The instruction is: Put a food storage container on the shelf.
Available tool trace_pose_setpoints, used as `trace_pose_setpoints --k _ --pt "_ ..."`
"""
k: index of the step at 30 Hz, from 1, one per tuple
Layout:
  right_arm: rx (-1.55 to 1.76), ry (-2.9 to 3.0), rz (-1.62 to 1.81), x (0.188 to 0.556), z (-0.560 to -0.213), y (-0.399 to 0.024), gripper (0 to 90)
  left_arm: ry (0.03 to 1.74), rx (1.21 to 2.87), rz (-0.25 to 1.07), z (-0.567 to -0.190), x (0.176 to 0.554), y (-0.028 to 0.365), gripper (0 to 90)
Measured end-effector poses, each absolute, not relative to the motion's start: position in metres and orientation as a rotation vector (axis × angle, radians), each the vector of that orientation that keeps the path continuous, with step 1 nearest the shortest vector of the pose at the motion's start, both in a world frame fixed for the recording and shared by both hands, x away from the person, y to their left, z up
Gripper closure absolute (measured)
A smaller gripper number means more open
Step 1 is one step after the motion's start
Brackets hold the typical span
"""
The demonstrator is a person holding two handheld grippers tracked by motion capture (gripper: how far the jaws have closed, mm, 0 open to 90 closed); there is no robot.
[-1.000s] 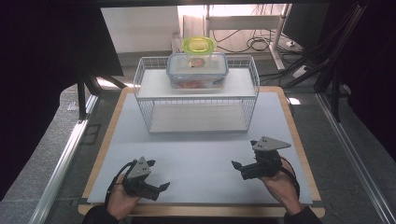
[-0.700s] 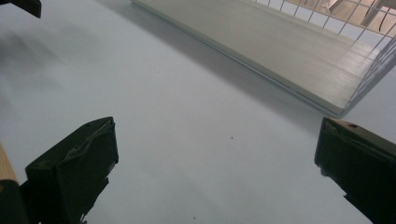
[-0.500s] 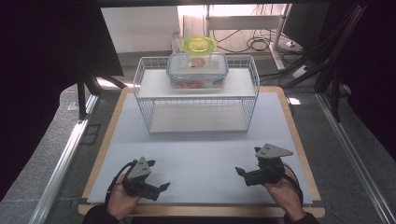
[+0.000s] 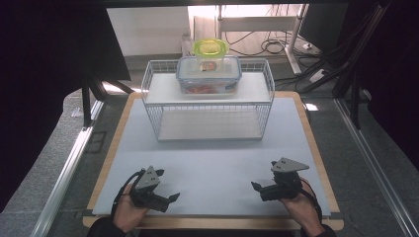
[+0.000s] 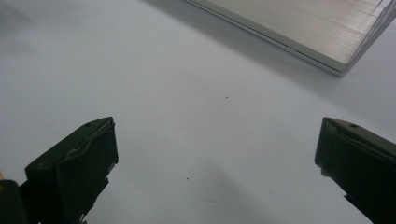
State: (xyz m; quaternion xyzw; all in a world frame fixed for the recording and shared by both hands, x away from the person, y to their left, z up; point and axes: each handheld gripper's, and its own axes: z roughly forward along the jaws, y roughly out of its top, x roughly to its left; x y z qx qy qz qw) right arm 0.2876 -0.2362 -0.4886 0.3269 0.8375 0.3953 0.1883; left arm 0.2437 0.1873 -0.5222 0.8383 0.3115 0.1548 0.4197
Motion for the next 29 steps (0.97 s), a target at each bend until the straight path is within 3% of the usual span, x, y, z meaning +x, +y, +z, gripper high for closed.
trace_pose_setpoints --k 29 --pt "1.015 2.445 0.988 0.29 -0.516 -0.243 0.0 0.782 2.121 0.387 -0.524 0.245 0.186 3.2"
